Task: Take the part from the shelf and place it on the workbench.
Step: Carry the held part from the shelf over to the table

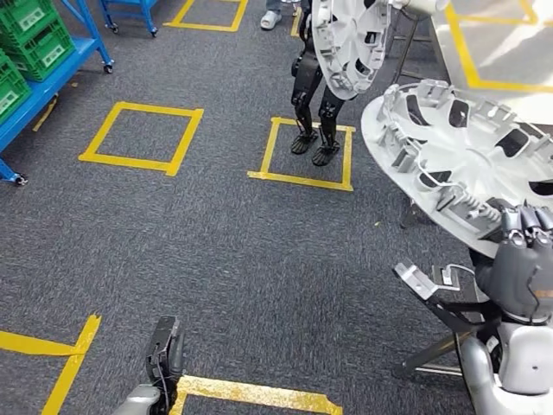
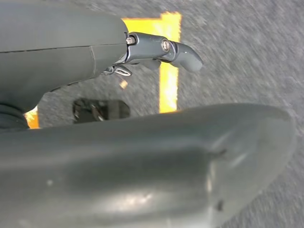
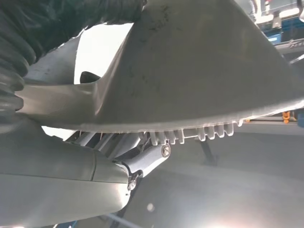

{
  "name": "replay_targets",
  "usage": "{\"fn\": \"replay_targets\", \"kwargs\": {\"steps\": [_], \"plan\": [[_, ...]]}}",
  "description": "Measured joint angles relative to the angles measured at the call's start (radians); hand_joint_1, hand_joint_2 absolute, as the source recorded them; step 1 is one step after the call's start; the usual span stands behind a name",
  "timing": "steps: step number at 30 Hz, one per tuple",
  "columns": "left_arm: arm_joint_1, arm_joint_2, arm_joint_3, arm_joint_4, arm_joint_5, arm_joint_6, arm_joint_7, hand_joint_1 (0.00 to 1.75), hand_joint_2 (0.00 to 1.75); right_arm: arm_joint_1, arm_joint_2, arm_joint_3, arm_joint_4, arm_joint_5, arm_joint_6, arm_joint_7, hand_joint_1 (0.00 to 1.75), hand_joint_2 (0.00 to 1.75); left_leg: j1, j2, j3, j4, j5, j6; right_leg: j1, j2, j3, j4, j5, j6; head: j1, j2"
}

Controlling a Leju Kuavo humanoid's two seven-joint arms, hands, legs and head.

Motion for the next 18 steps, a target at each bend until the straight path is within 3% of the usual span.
{"fn": "replay_targets", "kwargs": {"steps": [1,3,4,5,6,8,10,13,15,17,18], "plan": [[-0.005,-0.002,0.0,0.0,-0.002,0.0,0.0,0.0,0.0,0.001,0.0,0.0,-0.001,0.0,0.0,0.0,1.75,1.75,-0.001,0.013,0.001,-0.001,0.001,0.003,0.001,-0.036,-0.027,0.054,-0.028,0.004,0.004,0.0],[-0.01,-0.006,0.0,0.0,-0.004,0.0,-0.001,0.0,0.0,0.002,0.0,0.001,-0.001,0.0,0.0,0.0,1.75,1.75,-0.003,0.043,0.0,-0.001,-0.001,0.006,-0.003,-0.066,-0.083,0.174,-0.077,0.012,0.007,0.0],[-0.012,-0.007,0.0,0.0,-0.005,0.0,-0.001,0.0,0.0,0.003,0.0,0.001,-0.001,0.0,0.0,0.001,1.75,1.75,-0.004,0.059,0.0,-0.001,-0.002,0.007,-0.005,-0.071,-0.097,0.206,-0.082,0.015,0.007,0.0],[-0.015,-0.009,0.0,0.0,-0.006,0.0,-0.001,0.0,0.0,0.005,0.0,0.001,-0.001,0.0,0.0,0.001,1.75,1.75,-0.004,0.073,0.001,-0.001,-0.004,0.006,-0.008,-0.075,-0.093,0.201,-0.071,0.018,0.008,0.0],[-0.018,-0.011,0.0,0.0,-0.007,0.0,-0.001,0.0,0.0,0.006,0.0,0.001,-0.001,0.0,0.0,0.001,1.75,1.75,-0.004,0.086,0.002,-0.001,-0.005,0.004,-0.01,-0.084,-0.068,0.159,-0.045,0.02,0.008,0.0],[-0.025,-0.017,0.0,0.0,-0.009,-0.001,-0.001,0.0,0.0,0.003,0.0,0.001,-0.001,0.0,0.0,0.001,1.75,1.75,-0.008,0.109,0.006,0.0,-0.012,-0.005,-0.006,-0.134,0.008,0.027,0.003,0.021,0.008,0.0],[-0.03,-0.022,0.0,0.0,-0.011,-0.003,0.0,0.0,0.0,-0.001,0.0,0.001,-0.002,0.0,0.0,0.003,1.75,1.75,-0.015,0.128,0.01,0.002,-0.016,-0.014,0.002,-0.168,0.051,-0.047,0.016,0.008,0.007,0.0],[-0.032,-0.031,-0.001,0.0,-0.012,-0.004,0.001,0.0,0.0,0.003,-0.001,0.0,-0.002,0.0,0.0,0.006,1.75,1.75,-0.016,0.154,0.014,0.003,-0.022,-0.027,0.006,-0.137,0.049,-0.053,0.018,-0.019,0.005,0.0],[-0.032,-0.036,-0.002,0.0,-0.012,-0.005,0.001,0.0,0.0,0.003,-0.002,0.0,-0.003,0.0,0.0,0.006,1.75,1.75,-0.011,0.117,-0.002,0.045,-0.055,-0.034,0.002,-0.112,0.051,-0.057,0.02,-0.033,0.002,0.0],[-0.027,-0.038,-0.002,0.0,-0.012,-0.006,0.002,0.0,0.0,0.002,-0.002,0.0,-0.003,0.0,0.0,0.007,1.75,1.75,-0.008,0.059,-0.06,0.173,-0.115,-0.035,0.001,-0.085,0.052,-0.059,0.021,-0.042,-0.004,0.0],[-0.022,-0.038,-0.002,0.0,-0.012,-0.006,0.002,0.0,0.0,0.002,-0.002,0.0,-0.003,0.0,0.0,0.006,1.75,1.75,-0.008,0.045,-0.095,0.243,-0.14,-0.034,0.002,-0.069,0.052,-0.058,0.021,-0.044,-0.006,0.0]]}}
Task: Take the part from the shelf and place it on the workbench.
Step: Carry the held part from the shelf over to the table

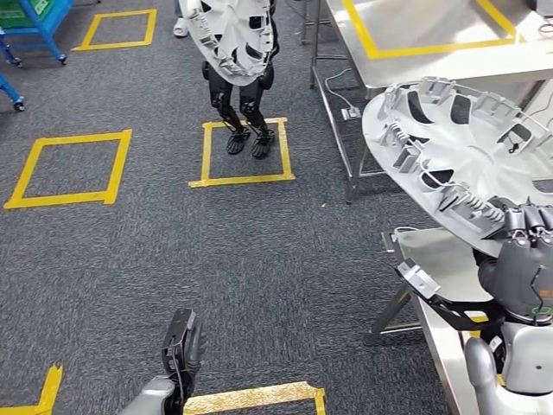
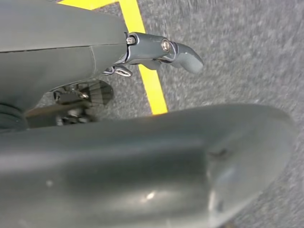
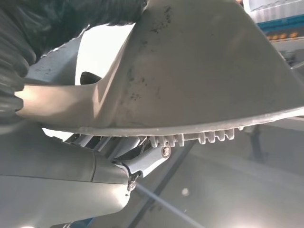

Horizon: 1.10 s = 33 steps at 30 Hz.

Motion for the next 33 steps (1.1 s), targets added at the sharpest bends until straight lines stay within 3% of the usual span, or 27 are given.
{"fn": "replay_targets", "kwargs": {"steps": [1,2,4,6,8,10,11,12,14,16,17,18,20,22,23,25,26,28,29,31,32,33], "plan": [[0.005,0.0,0.0,0.0,0.0,-0.001,0.0,0.0,0.0,0.001,0.0,0.0,0.0,0.0,0.0,0.0,1.75,1.75,0.0,-0.006,-0.026,0.047,-0.009,0.001,0.001,0.017,0.0,0.0,0.0,-0.001,0.0,0.0],[0.008,0.0,0.0,0.0,0.0,-0.001,0.0,0.0,0.0,0.001,0.0,0.0,0.0,0.0,0.0,0.0,1.75,1.75,-0.001,-0.008,-0.035,0.056,0.003,0.004,0.003,0.034,0.0,0.001,0.0,-0.001,-0.001,0.0],[0.009,0.001,0.0,0.0,0.0,-0.001,0.0,0.0,0.0,0.002,0.0,0.0,0.0,0.0,0.0,0.0,1.75,1.75,-0.002,-0.024,-0.003,-0.035,0.075,0.014,0.004,0.067,0.001,0.005,0.0,-0.001,-0.001,0.0],[0.007,0.002,0.0,0.0,0.0,-0.001,0.0,0.0,0.0,0.001,0.0,0.0,0.0,0.0,0.0,0.0,1.75,1.75,0.0,-0.073,0.048,-0.159,0.133,0.025,0.002,0.095,-0.001,0.009,0.001,0.003,0.001,0.0],[0.007,0.002,0.0,0.0,0.0,-0.001,0.001,0.0,0.0,0.0,-0.001,0.0,0.0,0.0,0.0,0.0,1.75,1.75,0.0,-0.101,0.071,-0.215,0.14,0.028,-0.004,0.118,-0.011,0.009,0.006,0.015,-0.002,0.0],[0.006,0.0,0.0,0.0,0.001,-0.001,0.002,0.0,0.0,0.003,-0.003,-0.002,0.0,0.0,0.0,-0.001,1.75,1.75,-0.001,-0.083,0.079,-0.234,0.141,0.03,-0.009,0.136,-0.02,0.004,0.013,0.029,-0.006,0.0],[0.005,0.0,0.0,0.0,0.001,-0.001,0.002,0.0,0.0,0.005,-0.005,-0.004,0.0,0.0,0.0,-0.001,1.75,1.75,0.0,-0.07,0.084,-0.243,0.145,0.034,-0.008,0.124,-0.025,0.007,0.01,0.034,-0.004,0.0],[0.005,-0.001,0.0,0.0,0.001,-0.001,0.003,0.0,0.0,0.004,-0.007,-0.005,0.0,0.0,0.0,-0.002,1.75,1.75,0.002,-0.056,0.09,-0.252,0.149,0.038,-0.006,0.097,-0.038,0.028,-0.004,0.038,-0.001,0.0],[0.009,0.0,0.0,0.0,0.002,-0.001,0.004,0.0,0.0,0.0,-0.011,-0.007,-0.001,0.0,0.0,-0.002,1.75,1.75,0.002,-0.028,0.096,-0.261,0.153,0.043,-0.003,0.027,-0.087,0.128,-0.058,0.046,0.004,0.0],[0.014,0.003,0.0,0.0,0.002,-0.001,0.01,0.0,0.0,0.0,-0.013,-0.007,0.0,0.0,0.0,-0.003,1.75,1.75,0.001,0.001,0.096,-0.261,0.152,0.044,-0.007,0.0,-0.143,0.244,-0.103,0.055,0.006,0.0],[0.017,0.004,0.001,0.001,0.003,-0.001,0.016,0.0,0.0,0.001,-0.014,-0.008,0.0,0.0,0.0,-0.003,1.75,1.75,0.001,0.016,0.096,-0.261,0.151,0.043,-0.01,-0.005,-0.153,0.265,-0.103,0.059,0.006,0.0],[0.018,0.004,0.001,0.001,0.003,-0.001,0.027,0.0,0.0,0.002,-0.014,-0.008,0.0,0.0,0.0,-0.003,1.75,1.75,0.002,0.029,0.096,-0.26,0.149,0.041,-0.013,-0.01,-0.143,0.247,-0.086,0.062,0.006,0.0],[0.018,0.006,0.001,0.001,0.003,-0.002,0.059,0.0,0.0,-0.001,-0.014,-0.008,0.0,0.0,0.0,-0.003,1.75,1.75,0.001,0.054,0.1,-0.259,0.143,0.033,-0.015,-0.044,-0.075,0.124,-0.029,0.067,0.006,0.0],[0.018,0.01,0.001,0.001,0.003,-0.011,0.104,0.0,0.0,-0.011,-0.014,-0.004,0.002,0.0,0.0,-0.002,1.75,1.75,-0.005,0.074,0.103,-0.254,0.135,0.021,-0.009,-0.079,-0.012,0.019,-0.001,0.058,0.006,0.0],[0.018,0.013,0.001,0.001,0.004,-0.017,0.127,0.0,0.0,-0.016,-0.014,-0.002,0.003,0.0,0.0,0.0,1.75,1.75,-0.008,0.083,0.104,-0.252,0.132,0.015,-0.005,-0.085,-0.001,0.0,-0.001,0.05,0.005,0.0],[0.018,0.018,0.001,0.002,0.004,-0.028,0.158,0.0,0.0,-0.022,-0.015,0.0,0.006,0.0,0.0,0.003,1.75,1.75,-0.008,0.103,0.109,-0.252,0.128,0.006,-0.001,-0.062,-0.001,0.0,-0.002,0.031,0.003,0.0],[0.017,0.018,0.001,0.002,0.005,-0.03,0.164,0.0,0.0,-0.023,-0.015,0.001,0.007,0.0,0.0,0.004,1.75,1.75,-0.005,0.098,0.11,-0.247,0.12,0.0,-0.001,-0.051,0.0,-0.001,-0.002,0.023,0.002,0.0],[0.015,0.02,0.001,0.002,0.005,-0.032,0.167,0.0,0.0,-0.028,-0.015,0.003,0.009,0.0,0.0,0.004,1.75,1.75,0.001,0.052,0.086,-0.185,0.079,-0.006,-0.003,-0.029,0.003,-0.003,-0.001,0.01,-0.001,0.0],[0.016,0.021,0.001,0.003,0.005,-0.032,0.168,0.0,0.0,-0.03,-0.015,0.004,0.009,0.0,0.0,0.004,1.75,1.75,0.003,0.022,0.056,-0.121,0.048,-0.006,-0.003,-0.017,0.004,-0.003,-0.002,0.005,-0.003,0.0],[0.022,0.024,0.001,0.004,0.005,-0.033,0.171,0.0,0.0,-0.034,-0.015,0.008,0.012,0.0,0.0,0.004,1.75,1.75,0.001,-0.004,-0.014,0.017,0.0,-0.001,0.002,0.012,0.005,-0.003,-0.002,0.0,-0.005,0.0],[0.025,0.025,0.001,0.005,0.005,-0.035,0.177,0.0,0.0,-0.034,-0.015,0.01,0.014,0.0,0.0,0.005,1.75,1.75,0.0,-0.007,-0.035,0.05,-0.001,0.003,0.005,0.028,0.005,-0.003,-0.002,-0.001,-0.004,0.0],[0.026,0.027,0.001,0.006,0.004,-0.038,0.186,0.0,0.0,-0.035,-0.015,0.011,0.016,0.0,0.0,0.007,1.75,1.75,-0.003,-0.01,-0.039,0.043,0.019,0.008,0.007,0.044,0.006,-0.003,-0.002,-0.002,-0.004,0.0]]}}
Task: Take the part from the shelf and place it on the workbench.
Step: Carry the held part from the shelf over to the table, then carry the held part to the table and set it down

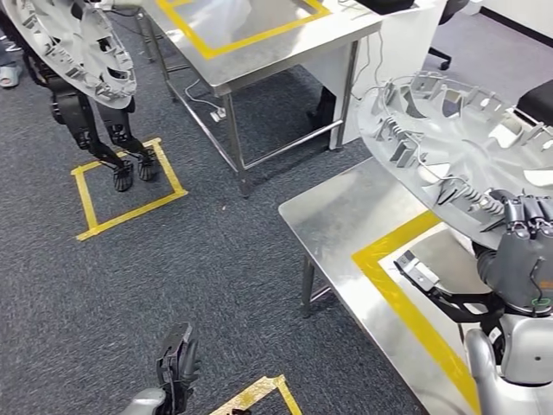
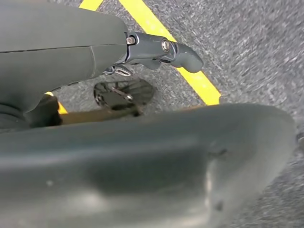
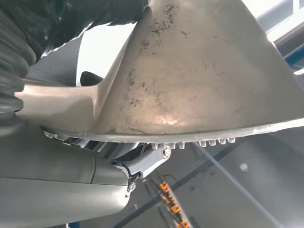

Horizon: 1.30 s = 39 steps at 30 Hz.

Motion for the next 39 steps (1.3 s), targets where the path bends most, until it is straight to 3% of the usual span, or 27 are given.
{"fn": "replay_targets", "kwargs": {"steps": [2,4,6,7,8,10,12,14,15,16,18,20,23,25,27,28,29,30,31,32,34,36,38,39], "plan": [[0.0,0.009,-0.001,0.001,-0.009,-0.006,0.035,0.0,0.0,-0.003,0.0,0.006,0.005,0.0,0.0,0.008,1.75,1.75,-0.006,-0.024,0.042,-0.117,0.082,0.014,0.001,0.031,0.003,0.001,0.0,0.0,0.0,0.0],[-0.002,0.025,-0.005,0.004,-0.025,-0.007,0.081,0.0,0.0,-0.014,0.0,0.017,0.011,0.0,0.0,0.02,1.75,1.75,-0.006,-0.08,0.09,-0.235,0.135,0.026,-0.001,0.059,0.001,0.003,0.001,0.003,0.001,0.0],[-0.001,0.04,-0.013,0.008,-0.043,-0.004,0.121,0.0,0.0,-0.028,0.0,0.027,0.019,0.0,0.0,0.033,1.75,1.75,-0.006,-0.105,0.106,-0.274,0.136,0.029,-0.008,0.085,-0.009,0.002,0.007,0.014,-0.002,0.0],[-0.001,0.046,-0.018,0.009,-0.05,-0.002,0.135,0.0,0.0,-0.033,-0.001,0.031,0.022,0.0,0.0,0.039,1.75,1.75,-0.007,-0.095,0.111,-0.283,0.136,0.029,-0.011,0.099,-0.013,0.0,0.011,0.021,-0.005,0.0],[-0.001,0.052,-0.022,0.01,-0.056,-0.002,0.145,0.0,0.0,-0.035,-0.002,0.034,0.024,0.0,0.0,0.044,1.75,1.75,-0.006,-0.081,0.115,-0.291,0.138,0.031,-0.011,0.096,-0.019,0.0,0.011,0.025,-0.006,0.0],[-0.001,0.064,-0.03,0.01,-0.071,-0.002,0.157,0.0,0.0,-0.042,-0.008,0.039,0.027,0.0,0.0,0.05,1.75,1.75,-0.003,-0.052,0.126,-0.307,0.145,0.036,-0.006,0.041,-0.043,0.04,-0.016,0.033,-0.001,0.0],[0.005,0.077,-0.039,0.012,-0.083,-0.002,0.166,0.0,0.0,-0.053,-0.011,0.045,0.031,0.0,0.0,0.056,1.75,1.75,-0.002,-0.022,0.129,-0.313,0.147,0.039,-0.006,-0.028,-0.096,0.149,-0.073,0.042,0.004,0.0],[0.014,0.087,-0.045,0.014,-0.085,-0.002,0.171,0.0,0.0,-0.056,-0.013,0.049,0.035,0.0,0.0,0.061,1.75,1.75,-0.001,0.008,0.129,-0.312,0.145,0.038,-0.013,-0.046,-0.146,0.25,-0.105,0.054,0.004,0.0],[0.018,0.089,-0.047,0.014,-0.085,-0.002,0.171,0.0,0.0,-0.055,-0.015,0.05,0.038,0.0,0.0,0.063,1.75,1.75,0.0,0.023,0.13,-0.312,0.143,0.036,-0.016,-0.05,-0.15,0.256,-0.096,0.059,0.005,0.0],[0.022,0.091,-0.048,0.015,-0.086,-0.002,0.172,0.0,0.0,-0.055,-0.017,0.051,0.04,0.0,0.0,0.064,1.75,1.75,0.002,0.038,0.131,-0.311,0.14,0.033,-0.02,-0.057,-0.132,0.223,-0.072,0.064,0.005,0.0],[0.027,0.095,-0.052,0.016,-0.09,-0.003,0.172,0.0,0.0,-0.056,-0.02,0.053,0.043,0.0,0.0,0.064,1.75,1.75,0.003,0.063,0.133,-0.307,0.133,0.021,-0.02,-0.093,-0.058,0.091,-0.016,0.072,0.006,0.0],[0.032,0.099,-0.055,0.017,-0.096,-0.005,0.174,0.0,0.0,-0.058,-0.021,0.057,0.044,0.0,0.0,0.064,1.75,1.75,-0.002,0.082,0.135,-0.3,0.125,0.008,-0.015,-0.115,-0.009,0.006,0.002,0.059,0.006,0.0],[0.038,0.1,-0.066,0.019,-0.111,-0.009,0.181,0.0,0.0,-0.057,-0.025,0.058,0.046,0.0,0.0,0.064,1.75,1.75,-0.003,0.104,0.142,-0.296,0.114,-0.006,-0.012,-0.088,-0.006,0.0,-0.002,0.026,0.005,0.0],[0.038,0.1,-0.075,0.019,-0.123,-0.01,0.186,0.0,0.0,-0.059,-0.026,0.059,0.047,0.0,0.0,0.064,1.75,1.75,0.003,0.074,0.13,-0.26,0.085,-0.015,-0.013,-0.067,-0.005,0.0,-0.002,0.013,0.004,0.0],[0.041,0.1,-0.083,0.02,-0.132,-0.015,0.193,0.0,0.0,-0.064,-0.026,0.06,0.049,0.0,0.0,0.063,1.75,1.75,0.006,0.024,0.076,-0.141,0.024,-0.016,-0.012,-0.046,-0.003,-0.001,-0.002,0.004,0.001,0.0],[0.044,0.1,-0.088,0.02,-0.135,-0.017,0.196,0.0,0.0,-0.065,-0.026,0.061,0.051,0.0,0.0,0.063,1.75,1.75,0.006,0.012,0.04,-0.069,-0.004,-0.014,-0.011,-0.033,-0.002,-0.001,-0.002,0.001,0.0,0.0],[0.048,0.099,-0.092,0.021,-0.138,-0.02,0.199,0.0,0.0,-0.066,-0.026,0.062,0.053,0.0,0.0,0.063,1.75,1.75,0.005,0.006,0.011,-0.015,-0.018,-0.011,-0.008,-0.019,-0.002,-0.001,-0.002,0.0,0.0,0.0],[0.05,0.099,-0.095,0.022,-0.14,-0.021,0.201,0.0,0.0,-0.066,-0.026,0.063,0.055,0.0,0.0,0.063,1.75,1.75,0.004,0.003,-0.003,0.006,-0.011,-0.007,-0.006,-0.003,-0.001,-0.001,-0.002,-0.001,0.0,0.0],[0.051,0.099,-0.098,0.022,-0.141,-0.022,0.203,0.0,0.0,-0.066,-0.026,0.064,0.056,0.0,0.0,0.063,1.75,1.75,0.002,0.0,0.0,-0.014,0.015,-0.001,-0.005,0.012,0.0,0.0,-0.002,-0.001,0.001,0.0],[0.051,0.1,-0.1,0.023,-0.143,-0.022,0.204,0.0,0.0,-0.066,-0.026,0.066,0.058,0.0,0.0,0.063,1.75,1.75,-0.001,-0.01,0.021,-0.071,0.055,0.007,-0.004,0.027,0.001,0.0,-0.002,-0.001,0.001,0.0],[0.05,0.103,-0.103,0.023,-0.147,-0.022,0.205,0.0,0.0,-0.067,-0.026,0.069,0.059,0.0,0.0,0.064,1.75,1.75,-0.004,-0.06,0.076,-0.208,0.122,0.021,-0.006,0.053,0.002,0.0,-0.001,0.001,0.001,0.0],[0.049,0.106,-0.105,0.024,-0.15,-0.023,0.207,0.0,0.0,-0.069,-0.026,0.072,0.061,0.0,0.0,0.065,1.75,1.75,-0.005,-0.093,0.107,-0.276,0.139,0.026,-0.01,0.078,-0.003,0.0,0.002,0.01,0.0,0.0],[0.046,0.106,-0.109,0.025,-0.152,-0.023,0.208,0.0,0.0,-0.069,-0.026,0.074,0.064,0.0,0.0,0.066,1.75,1.75,-0.005,-0.076,0.115,-0.289,0.139,0.027,-0.015,0.101,-0.01,-0.003,0.008,0.023,-0.002,0.0],[0.044,0.105,-0.11,0.025,-0.152,-0.022,0.208,0.0,0.0,-0.069,-0.026,0.075,0.064,0.0,0.0,0.066,1.75,1.75,-0.004,-0.062,0.119,-0.297,0.142,0.031,-0.014,0.09,-0.016,0.0,0.004,0.028,-0.002,0.0]]}}
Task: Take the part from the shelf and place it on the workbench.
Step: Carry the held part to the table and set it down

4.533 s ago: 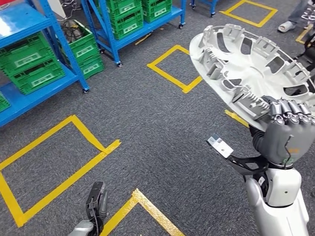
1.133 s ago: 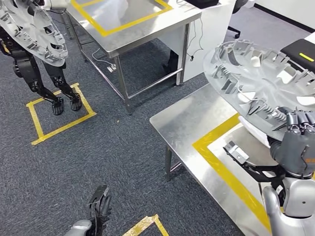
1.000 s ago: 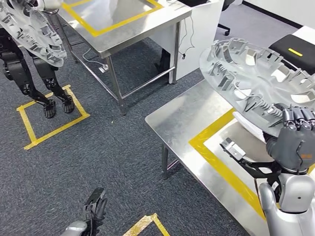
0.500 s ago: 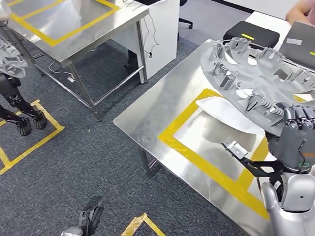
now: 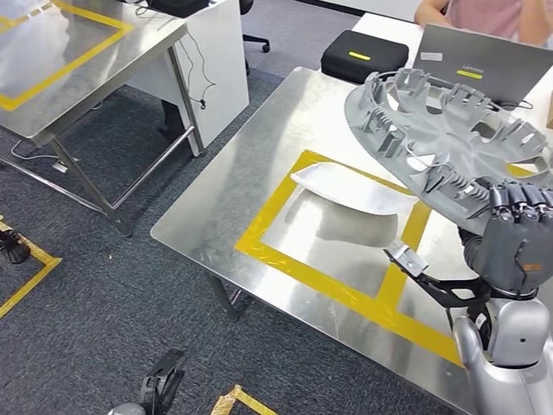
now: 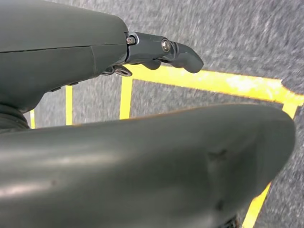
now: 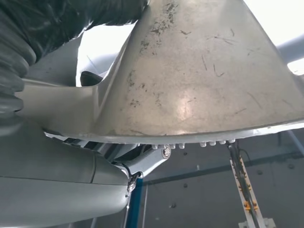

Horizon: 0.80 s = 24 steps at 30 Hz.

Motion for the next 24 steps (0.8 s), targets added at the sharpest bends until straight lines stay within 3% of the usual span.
{"fn": "replay_targets", "kwargs": {"steps": [2,3,5,6,7,8,10,12,14,15,16,17,19,21,22,24], "plan": [[-0.004,0.0,-0.003,0.0,-0.001,0.0,-0.001,0.0,0.0,-0.005,-0.001,0.004,0.001,0.0,0.0,0.001,1.75,1.75,0.003,0.028,0.009,-0.016,0.007,0.007,0.005,-0.062,-0.028,0.051,-0.035,0.008,0.006,0.0],[-0.004,0.0,-0.004,0.0,-0.001,0.001,-0.001,0.0,0.0,-0.007,-0.001,0.006,0.002,0.0,0.0,0.002,1.75,1.75,0.001,0.042,0.011,-0.019,0.008,0.009,0.006,-0.101,-0.056,0.107,-0.065,0.012,0.008,0.0],[0.0,0.0,-0.008,0.001,-0.002,0.001,-0.001,0.0,0.0,-0.011,-0.001,0.011,0.006,0.0,0.0,0.002,1.75,1.75,0.001,0.072,0.011,-0.019,0.007,0.01,0.003,-0.132,-0.115,0.23,-0.114,0.022,0.011,0.0],[0.002,0.0,-0.009,0.002,-0.003,0.001,-0.001,0.0,0.0,-0.01,-0.001,0.014,0.009,0.0,0.0,0.003,1.75,1.75,0.002,0.088,0.011,-0.018,0.005,0.009,0.001,-0.137,-0.129,0.259,-0.116,0.027,0.011,0.0],[0.002,-0.001,-0.01,0.002,-0.005,0.001,-0.001,0.0,0.0,-0.01,-0.001,0.015,0.012,0.0,0.0,0.005,1.75,1.75,0.004,0.103,0.012,-0.018,0.003,0.007,-0.002,-0.141,-0.124,0.248,-0.099,0.031,0.011,0.0],[0.002,-0.002,-0.01,0.002,-0.007,0.001,-0.001,0.0,0.0,-0.011,-0.001,0.016,0.015,0.0,0.0,0.007,1.75,1.75,0.005,0.117,0.014,-0.017,0.0,0.004,-0.004,-0.151,-0.097,0.197,-0.067,0.035,0.011,0.0],[0.0,-0.002,-0.011,0.002,-0.009,0.0,-0.001,0.0,0.0,-0.015,-0.001,0.019,0.019,0.0,0.0,0.012,1.75,1.75,0.004,0.14,0.016,-0.011,-0.008,-0.008,-0.001,-0.193,-0.022,0.059,-0.016,0.039,0.013,0.0],[-0.001,-0.001,-0.011,0.002,-0.011,0.0,-0.002,0.0,0.0,-0.021,-0.001,0.024,0.023,0.0,0.0,0.017,1.75,1.75,-0.003,0.159,0.019,-0.004,-0.016,-0.02,0.004,-0.214,0.015,-0.005,-0.006,0.025,0.011,0.0],[-0.002,-0.001,-0.012,0.002,-0.012,-0.002,-0.002,0.0,0.0,-0.021,-0.001,0.027,0.028,0.0,0.0,0.023,1.75,1.75,-0.004,0.179,0.023,-0.002,-0.02,-0.027,0.007,-0.192,0.016,-0.004,-0.008,0.004,0.009,0.0],[-0.004,-0.002,-0.012,0.002,-0.012,-0.002,-0.003,0.0,0.0,-0.021,-0.001,0.028,0.03,0.0,0.0,0.027,1.75,1.75,-0.002,0.175,0.024,0.001,-0.027,-0.032,0.006,-0.181,0.015,-0.004,-0.008,-0.003,0.008,0.0],[-0.006,-0.002,-0.012,0.002,-0.013,-0.003,-0.003,0.0,0.0,-0.021,-0.001,0.031,0.032,0.0,0.0,0.031,1.75,1.75,0.002,0.158,0.019,0.018,-0.041,-0.037,0.005,-0.169,0.016,-0.004,-0.007,-0.009,0.007,0.0],[-0.007,-0.002,-0.012,0.002,-0.014,-0.004,-0.003,0.0,0.0,-0.023,-0.001,0.033,0.033,0.0,0.0,0.034,1.75,1.75,0.005,0.132,0.005,0.054,-0.065,-0.041,0.004,-0.158,0.017,-0.005,-0.007,-0.016,0.005,0.0],[-0.005,-0.003,-0.012,0.002,-0.015,-0.004,-0.004,0.0,0.0,-0.027,-0.001,0.039,0.036,0.0,0.0,0.035,1.75,1.75,0.007,0.081,-0.054,0.185,-0.128,-0.043,0.004,-0.134,0.017,-0.005,-0.006,-0.024,0.003,0.0],[0.001,-0.004,-0.012,0.003,-0.015,-0.004,-0.004,0.0,0.0,-0.028,-0.001,0.044,0.04,0.0,0.0,0.035,1.75,1.75,0.007,0.068,-0.11,0.294,-0.159,-0.039,0.007,-0.104,0.018,-0.005,-0.006,-0.027,0.002,0.0],[0.003,-0.004,-0.012,0.003,-0.015,-0.005,-0.004,0.0,0.0,-0.028,-0.001,0.046,0.043,0.0,0.0,0.035,1.75,1.75,0.006,0.066,-0.116,0.297,-0.144,-0.034,0.009,-0.088,0.019,-0.004,-0.006,-0.028,0.002,0.0],[0.003,-0.004,-0.012,0.003,-0.015,-0.004,-0.004,0.0,0.0,-0.028,-0.001,0.049,0.046,0.0,0.0,0.036,1.75,1.75,0.002,0.041,-0.076,0.192,-0.068,-0.018,0.011,-0.057,0.021,-0.004,-0.005,-0.027,0.002,0.0]]}}
